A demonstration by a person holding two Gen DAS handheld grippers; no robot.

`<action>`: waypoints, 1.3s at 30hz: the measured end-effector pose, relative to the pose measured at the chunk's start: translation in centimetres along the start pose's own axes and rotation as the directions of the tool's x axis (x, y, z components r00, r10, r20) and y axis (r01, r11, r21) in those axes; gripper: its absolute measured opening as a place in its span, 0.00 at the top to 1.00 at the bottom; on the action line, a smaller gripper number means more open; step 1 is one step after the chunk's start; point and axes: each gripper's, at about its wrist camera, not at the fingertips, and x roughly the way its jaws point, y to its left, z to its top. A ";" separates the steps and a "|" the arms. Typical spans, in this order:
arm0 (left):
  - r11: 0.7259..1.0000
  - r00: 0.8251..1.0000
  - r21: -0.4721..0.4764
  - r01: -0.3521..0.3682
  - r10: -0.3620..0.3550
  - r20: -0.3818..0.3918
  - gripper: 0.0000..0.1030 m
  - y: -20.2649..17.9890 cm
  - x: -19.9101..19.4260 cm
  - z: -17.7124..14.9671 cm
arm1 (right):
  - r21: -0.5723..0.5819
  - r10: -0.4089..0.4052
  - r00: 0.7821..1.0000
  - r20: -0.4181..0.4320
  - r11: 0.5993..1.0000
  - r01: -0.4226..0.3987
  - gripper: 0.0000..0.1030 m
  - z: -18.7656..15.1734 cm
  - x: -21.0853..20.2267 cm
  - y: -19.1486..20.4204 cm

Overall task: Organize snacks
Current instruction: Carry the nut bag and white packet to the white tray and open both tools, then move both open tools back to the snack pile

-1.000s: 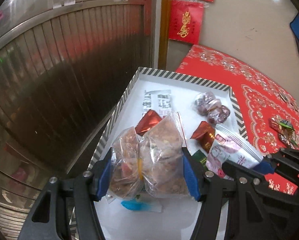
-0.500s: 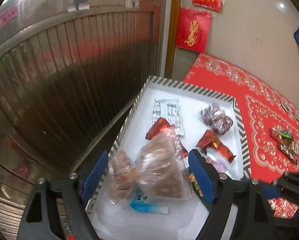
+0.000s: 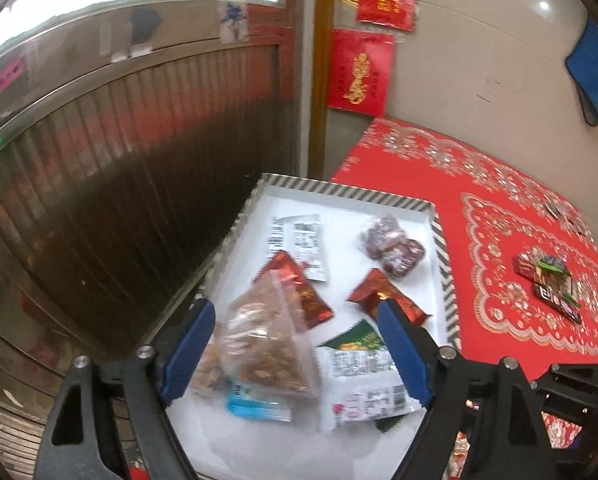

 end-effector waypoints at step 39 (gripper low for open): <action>0.936 0.968 0.273 0.222 -0.178 -0.176 0.09 -24.9 4.1 -0.8 | 0.483 -0.367 0.930 0.014 0.817 0.315 0.54 -13.8 -13.1 -23.1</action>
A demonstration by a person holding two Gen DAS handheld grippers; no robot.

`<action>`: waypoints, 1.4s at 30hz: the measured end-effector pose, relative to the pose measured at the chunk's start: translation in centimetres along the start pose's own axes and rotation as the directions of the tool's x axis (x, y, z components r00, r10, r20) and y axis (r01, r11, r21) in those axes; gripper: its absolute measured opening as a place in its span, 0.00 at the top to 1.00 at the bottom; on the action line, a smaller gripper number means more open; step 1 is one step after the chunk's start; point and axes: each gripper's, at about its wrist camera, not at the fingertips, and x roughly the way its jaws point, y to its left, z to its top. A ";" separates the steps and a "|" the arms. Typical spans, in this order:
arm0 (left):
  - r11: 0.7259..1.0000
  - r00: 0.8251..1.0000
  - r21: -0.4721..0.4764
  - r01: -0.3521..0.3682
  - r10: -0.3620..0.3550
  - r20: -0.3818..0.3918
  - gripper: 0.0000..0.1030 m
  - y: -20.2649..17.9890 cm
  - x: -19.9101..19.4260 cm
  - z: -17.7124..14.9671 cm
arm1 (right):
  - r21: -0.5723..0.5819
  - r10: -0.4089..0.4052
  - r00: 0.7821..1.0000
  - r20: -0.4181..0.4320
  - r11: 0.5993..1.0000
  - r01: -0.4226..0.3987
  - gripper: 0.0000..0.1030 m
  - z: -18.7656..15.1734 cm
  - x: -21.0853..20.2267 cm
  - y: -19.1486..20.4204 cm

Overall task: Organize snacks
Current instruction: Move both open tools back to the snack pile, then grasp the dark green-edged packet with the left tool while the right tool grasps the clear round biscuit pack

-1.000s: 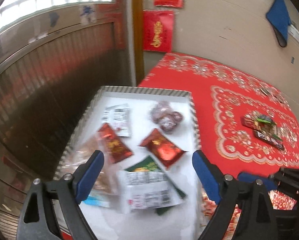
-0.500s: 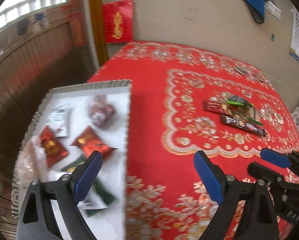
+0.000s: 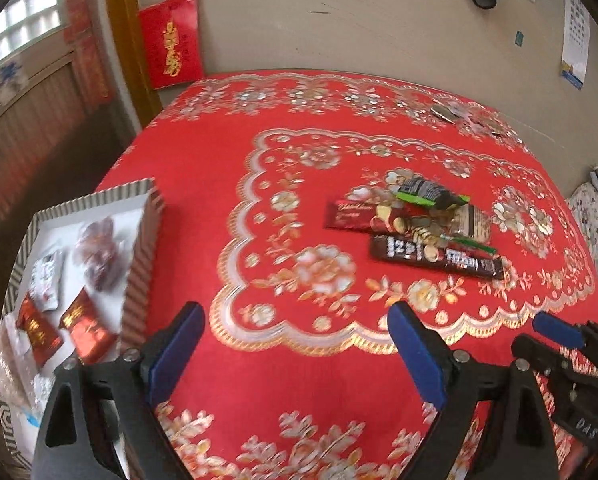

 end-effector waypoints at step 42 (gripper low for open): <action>0.976 0.950 -0.035 0.215 -0.217 -0.224 0.55 -10.6 11.8 10.8 | 0.109 -0.007 1.000 -0.004 0.994 0.007 0.47 3.9 2.5 -6.7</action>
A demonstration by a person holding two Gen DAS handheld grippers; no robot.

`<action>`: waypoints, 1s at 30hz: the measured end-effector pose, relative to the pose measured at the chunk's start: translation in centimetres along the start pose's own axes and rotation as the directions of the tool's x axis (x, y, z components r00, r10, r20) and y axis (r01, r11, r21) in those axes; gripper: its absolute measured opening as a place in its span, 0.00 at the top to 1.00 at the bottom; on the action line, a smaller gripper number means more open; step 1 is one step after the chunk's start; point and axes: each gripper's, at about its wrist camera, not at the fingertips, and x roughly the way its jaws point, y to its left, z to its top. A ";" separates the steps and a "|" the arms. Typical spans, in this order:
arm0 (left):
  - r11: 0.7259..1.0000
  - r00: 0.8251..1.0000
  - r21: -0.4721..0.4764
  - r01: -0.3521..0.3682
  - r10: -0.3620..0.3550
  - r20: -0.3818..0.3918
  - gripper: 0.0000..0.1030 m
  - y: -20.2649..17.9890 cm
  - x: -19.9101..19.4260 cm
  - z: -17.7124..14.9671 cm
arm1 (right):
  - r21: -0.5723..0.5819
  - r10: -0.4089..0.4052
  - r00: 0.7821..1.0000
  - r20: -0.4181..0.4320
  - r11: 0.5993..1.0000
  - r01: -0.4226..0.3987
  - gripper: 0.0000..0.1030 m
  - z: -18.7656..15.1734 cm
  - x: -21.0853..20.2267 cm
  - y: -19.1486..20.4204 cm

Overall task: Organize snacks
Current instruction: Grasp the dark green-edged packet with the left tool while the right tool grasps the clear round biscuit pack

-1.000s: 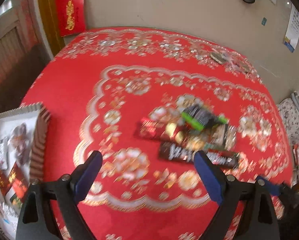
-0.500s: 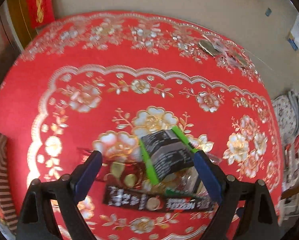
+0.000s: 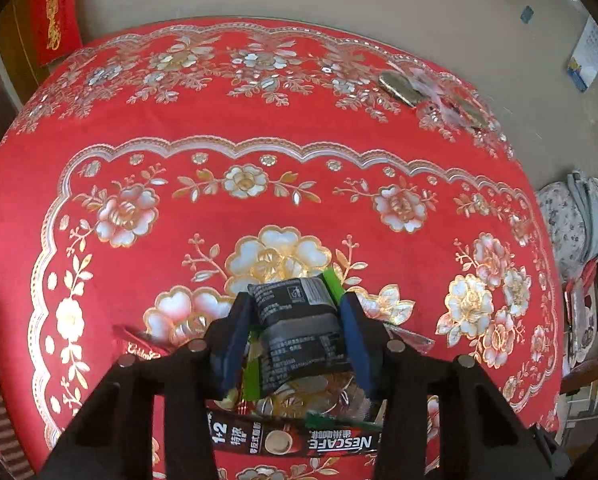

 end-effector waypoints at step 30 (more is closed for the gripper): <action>0.989 0.976 -0.093 -0.111 0.126 0.175 0.63 6.8 -5.7 -3.9 | -0.045 -0.208 0.978 -0.021 0.977 0.207 0.36 5.8 8.3 5.6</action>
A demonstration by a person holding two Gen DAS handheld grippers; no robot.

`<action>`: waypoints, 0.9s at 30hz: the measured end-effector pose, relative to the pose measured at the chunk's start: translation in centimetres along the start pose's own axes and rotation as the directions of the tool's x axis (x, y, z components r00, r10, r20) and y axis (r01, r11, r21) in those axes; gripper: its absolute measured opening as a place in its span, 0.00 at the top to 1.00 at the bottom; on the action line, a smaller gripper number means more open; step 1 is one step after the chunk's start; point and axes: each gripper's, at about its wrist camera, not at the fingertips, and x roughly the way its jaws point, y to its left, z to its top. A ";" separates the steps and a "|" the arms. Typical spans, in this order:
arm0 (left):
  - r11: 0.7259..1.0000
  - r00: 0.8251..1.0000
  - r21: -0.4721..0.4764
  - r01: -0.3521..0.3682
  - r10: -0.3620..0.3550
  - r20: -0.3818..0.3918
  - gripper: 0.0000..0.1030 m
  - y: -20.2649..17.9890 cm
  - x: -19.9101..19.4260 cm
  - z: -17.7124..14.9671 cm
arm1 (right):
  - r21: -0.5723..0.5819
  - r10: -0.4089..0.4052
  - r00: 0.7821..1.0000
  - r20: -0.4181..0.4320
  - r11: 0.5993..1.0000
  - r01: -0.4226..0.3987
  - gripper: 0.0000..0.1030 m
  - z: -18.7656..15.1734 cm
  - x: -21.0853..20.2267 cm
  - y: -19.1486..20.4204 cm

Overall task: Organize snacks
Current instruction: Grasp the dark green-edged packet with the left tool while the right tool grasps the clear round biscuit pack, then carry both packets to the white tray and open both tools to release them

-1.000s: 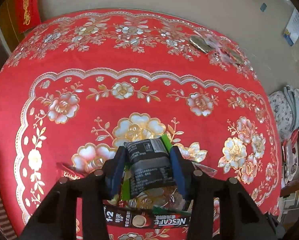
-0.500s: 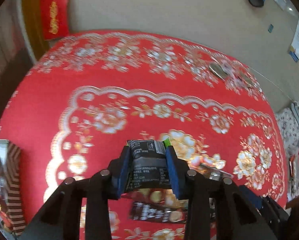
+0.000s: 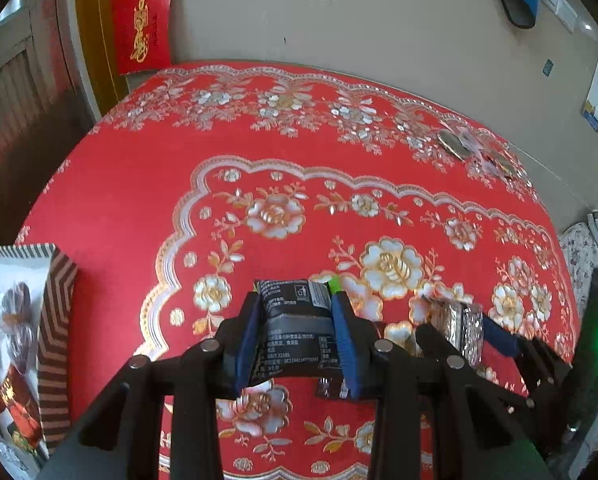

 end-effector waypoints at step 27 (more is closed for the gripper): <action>0.998 0.994 0.017 -0.065 0.063 0.091 0.63 2.8 -5.7 -5.9 | -0.073 0.138 0.985 0.106 0.989 -0.131 0.50 -5.7 -7.7 1.4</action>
